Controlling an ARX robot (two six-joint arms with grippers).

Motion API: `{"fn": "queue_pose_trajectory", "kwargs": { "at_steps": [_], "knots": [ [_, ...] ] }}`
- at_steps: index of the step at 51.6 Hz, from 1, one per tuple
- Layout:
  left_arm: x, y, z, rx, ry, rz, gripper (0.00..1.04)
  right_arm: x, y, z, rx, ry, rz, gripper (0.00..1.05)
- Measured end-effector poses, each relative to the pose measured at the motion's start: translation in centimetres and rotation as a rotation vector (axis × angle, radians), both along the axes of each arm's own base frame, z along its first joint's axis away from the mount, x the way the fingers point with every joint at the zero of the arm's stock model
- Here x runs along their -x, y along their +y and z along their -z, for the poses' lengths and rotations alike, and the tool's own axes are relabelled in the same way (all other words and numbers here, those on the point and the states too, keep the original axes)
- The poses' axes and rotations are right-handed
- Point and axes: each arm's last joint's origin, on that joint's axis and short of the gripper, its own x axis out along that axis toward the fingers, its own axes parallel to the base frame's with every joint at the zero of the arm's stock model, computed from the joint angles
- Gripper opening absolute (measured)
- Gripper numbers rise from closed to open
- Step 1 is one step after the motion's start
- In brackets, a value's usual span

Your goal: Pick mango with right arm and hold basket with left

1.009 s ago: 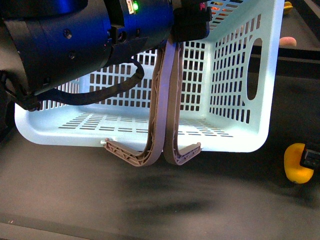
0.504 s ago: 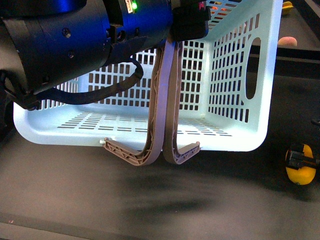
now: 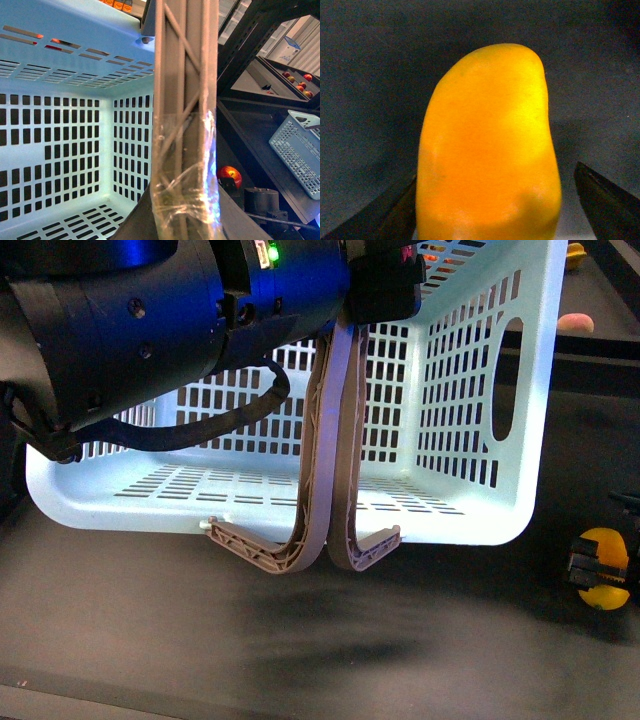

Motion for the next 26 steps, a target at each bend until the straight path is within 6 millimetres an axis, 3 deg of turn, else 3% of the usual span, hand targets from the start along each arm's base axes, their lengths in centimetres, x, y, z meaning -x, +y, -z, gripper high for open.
{"fn": "queue_pose_trajectory", "kwargs": {
  "at_steps": [9, 22, 26],
  "knots": [
    [0.0, 0.0, 0.0, 0.000, 0.000, 0.000, 0.09, 0.3, -0.2, -0.1, 0.007, -0.005, 0.012, 0.63],
    [0.0, 0.0, 0.0, 0.000, 0.000, 0.000, 0.09, 1.0, -0.5, -1.6, -0.021, -0.020, 0.024, 0.59],
    [0.0, 0.0, 0.0, 0.000, 0.000, 0.000, 0.09, 1.1, -0.5, -3.4, -0.041, -0.059, 0.028, 0.59]
  ]
}}
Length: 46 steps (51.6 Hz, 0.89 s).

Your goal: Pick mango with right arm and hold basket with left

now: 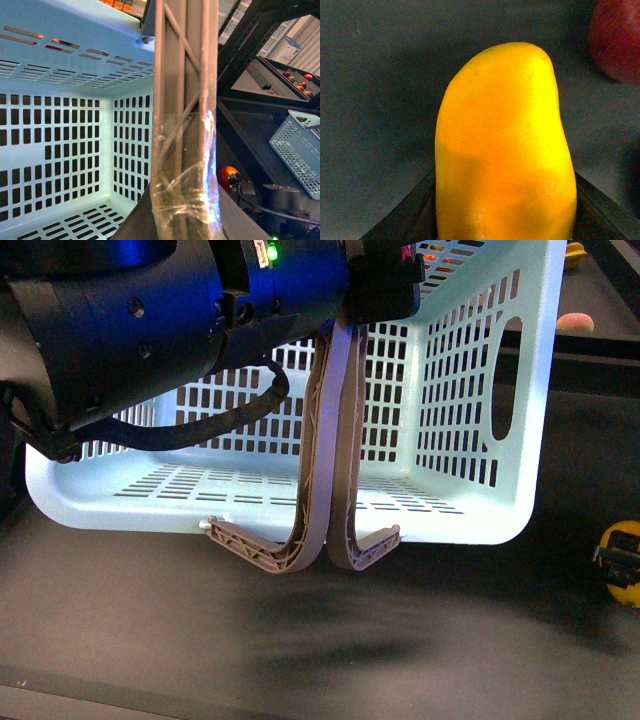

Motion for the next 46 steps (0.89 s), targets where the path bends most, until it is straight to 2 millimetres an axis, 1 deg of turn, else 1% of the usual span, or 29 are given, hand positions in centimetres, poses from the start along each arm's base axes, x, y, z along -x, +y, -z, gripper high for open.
{"fn": "queue_pose_trajectory", "kwargs": {
  "at_steps": [6, 9, 11, 12, 14, 15, 20, 23, 25, 26, 27, 31, 36, 40, 43, 46],
  "knots": [
    [0.0, 0.0, 0.0, 0.000, 0.000, 0.000, 0.09, 0.0, 0.3, -2.5, -0.016, -0.059, -0.014, 0.59],
    [0.0, 0.0, 0.0, 0.000, 0.000, 0.000, 0.09, 0.0, 0.6, -4.3, -0.029, -0.099, -0.029, 0.59],
    [0.0, 0.0, 0.0, 0.000, 0.000, 0.000, 0.09, 0.1, 0.8, -5.1, -0.036, -0.114, -0.036, 0.59],
    [0.0, 0.0, 0.0, 0.000, 0.000, 0.000, 0.09, 0.1, 1.0, -5.8, -0.043, -0.130, -0.044, 0.59],
    [0.0, 0.0, 0.0, 0.000, 0.000, 0.001, 0.09, 0.2, 1.2, -6.6, -0.050, -0.145, -0.051, 0.58],
    [0.0, 0.0, 0.0, 0.000, 0.000, 0.001, 0.09, 0.3, 1.5, -7.3, -0.055, -0.161, -0.059, 0.58],
    [0.0, 0.0, 0.0, 0.000, 0.000, 0.001, 0.09, 0.6, 2.2, -9.7, -0.083, -0.202, -0.084, 0.58],
    [0.0, 0.0, 0.0, 0.000, 0.000, 0.001, 0.09, 1.0, 3.1, -11.6, -0.115, -0.232, -0.110, 0.58],
    [0.0, 0.0, 0.0, 0.000, 0.000, 0.001, 0.09, 1.2, 3.4, -12.4, -0.134, -0.244, -0.123, 0.58],
    [0.0, 0.0, 0.0, 0.000, 0.000, 0.001, 0.09, 1.3, 3.8, -13.3, -0.159, -0.255, -0.138, 0.58],
    [0.0, 0.0, 0.0, 0.000, 0.000, 0.000, 0.09, 1.4, 4.0, -13.7, -0.172, -0.261, -0.147, 0.58],
    [0.0, 0.0, 0.0, 0.000, 0.000, 0.000, 0.09, 2.2, 5.6, -17.1, -0.269, -0.321, -0.215, 0.58],
    [0.0, 0.0, 0.0, 0.000, 0.000, 0.000, 0.09, 2.8, 7.1, -20.1, -0.322, -0.378, -0.282, 0.58],
    [0.0, 0.0, 0.0, 0.000, 0.000, 0.000, 0.09, 3.7, 9.1, -23.1, -0.348, -0.439, -0.370, 0.58],
    [0.0, 0.0, 0.0, 0.000, 0.000, 0.000, 0.09, 4.3, 10.7, -24.7, -0.356, -0.472, -0.435, 0.58],
    [0.0, 0.0, 0.0, 0.000, 0.000, 0.000, 0.09, 4.7, 11.8, -25.6, -0.360, -0.493, -0.478, 0.58]
  ]
}}
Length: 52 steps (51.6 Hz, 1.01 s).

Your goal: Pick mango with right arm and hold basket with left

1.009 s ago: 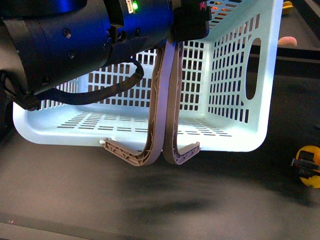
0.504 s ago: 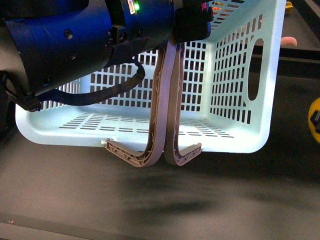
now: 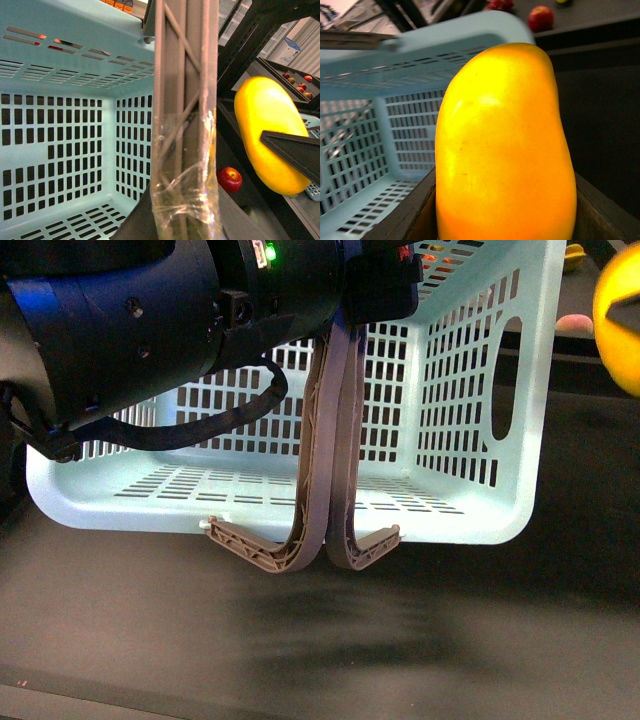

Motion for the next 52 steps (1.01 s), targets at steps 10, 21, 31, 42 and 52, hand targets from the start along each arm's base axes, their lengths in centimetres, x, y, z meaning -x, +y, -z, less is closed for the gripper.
{"fn": "queue_pose_trajectory", "kwargs": {
  "at_steps": [10, 21, 31, 42, 52],
  "knots": [
    [0.0, 0.0, 0.0, 0.000, 0.000, 0.000, 0.09, 0.7, 4.0, -0.7, 0.022, -0.033, -0.101, 0.58],
    [0.0, 0.0, 0.0, 0.000, 0.000, 0.000, 0.09, -0.5, 6.0, 1.6, 0.076, 0.026, -0.071, 0.58],
    [0.0, 0.0, 0.0, 0.000, 0.000, 0.000, 0.09, -2.6, 6.9, 3.2, 0.092, 0.055, -0.040, 0.58],
    [0.0, 0.0, 0.0, 0.000, 0.000, 0.001, 0.09, -4.9, 8.1, 4.0, 0.090, 0.067, -0.042, 0.58],
    [0.0, 0.0, 0.0, 0.000, 0.000, 0.002, 0.09, -6.1, 9.2, 4.2, 0.093, 0.061, -0.039, 0.77]
  ]
}}
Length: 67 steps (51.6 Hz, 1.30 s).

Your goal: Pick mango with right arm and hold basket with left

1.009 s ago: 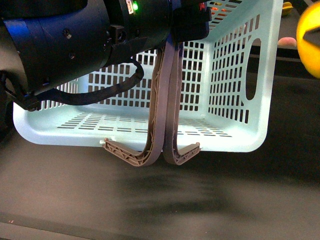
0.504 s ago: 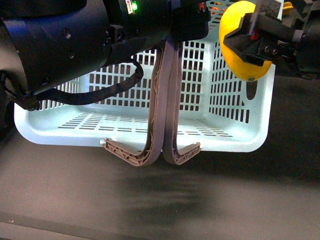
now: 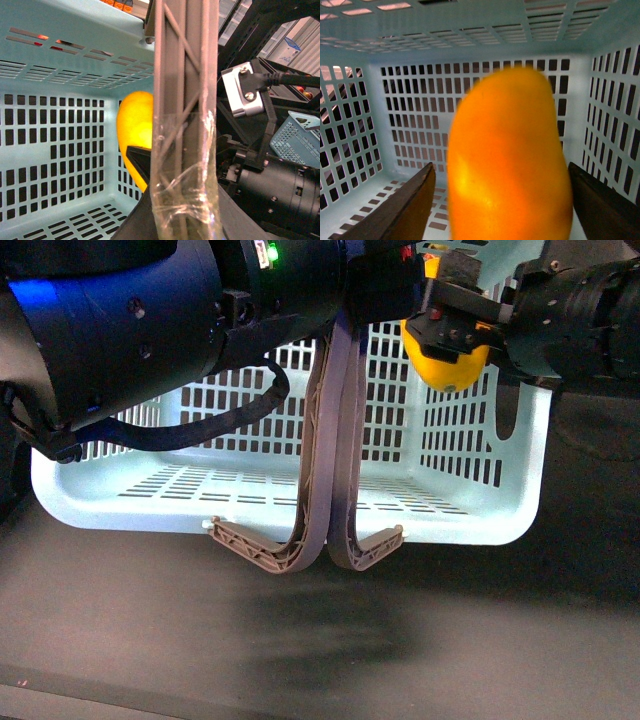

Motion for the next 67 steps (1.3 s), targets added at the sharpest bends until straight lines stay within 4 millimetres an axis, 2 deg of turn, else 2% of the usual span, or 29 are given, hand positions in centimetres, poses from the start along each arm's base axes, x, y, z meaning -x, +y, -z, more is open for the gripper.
{"fn": "queue_pose_trajectory", "kwargs": {
  "at_steps": [3, 7, 17, 26, 29, 35, 50, 61, 63, 67],
  "knots": [
    [0.0, 0.0, 0.0, 0.000, 0.000, 0.000, 0.09, -0.1, 0.1, -0.1, -0.003, -0.011, 0.009, 0.84],
    [0.0, 0.0, 0.0, 0.001, -0.001, -0.002, 0.09, 0.2, -0.2, -0.6, -0.010, -0.048, 0.029, 0.99],
    [0.0, 0.0, 0.0, -0.004, 0.003, -0.009, 0.09, 3.5, -3.1, -3.6, -0.020, -0.155, 0.125, 0.97],
    [0.0, 0.0, 0.0, -0.009, -0.001, -0.008, 0.09, 7.8, -7.1, -5.3, -0.018, -0.208, 0.251, 0.97],
    [0.0, 0.0, 0.0, -0.006, 0.001, -0.001, 0.09, 10.1, -8.8, -5.1, -0.004, -0.209, 0.312, 0.97],
    [0.0, 0.0, 0.0, -0.006, 0.001, -0.001, 0.09, 13.4, -10.7, -4.3, 0.022, -0.182, 0.406, 0.97],
    [0.0, -0.1, 0.0, -0.006, 0.001, 0.003, 0.09, 20.9, -11.8, -2.0, 0.079, -0.108, 0.557, 0.97],
    [0.0, 0.0, 0.0, -0.007, 0.001, -0.004, 0.09, 21.3, -11.8, -2.5, 0.069, -0.144, 0.562, 0.97],
    [0.0, 0.0, 0.0, -0.006, 0.001, -0.004, 0.09, 21.3, -11.7, -2.4, 0.076, -0.165, 0.534, 0.95],
    [0.0, 0.0, 0.0, -0.005, 0.002, -0.004, 0.09, 21.5, -11.5, -2.3, 0.128, -0.323, 0.433, 0.83]
  ]
}}
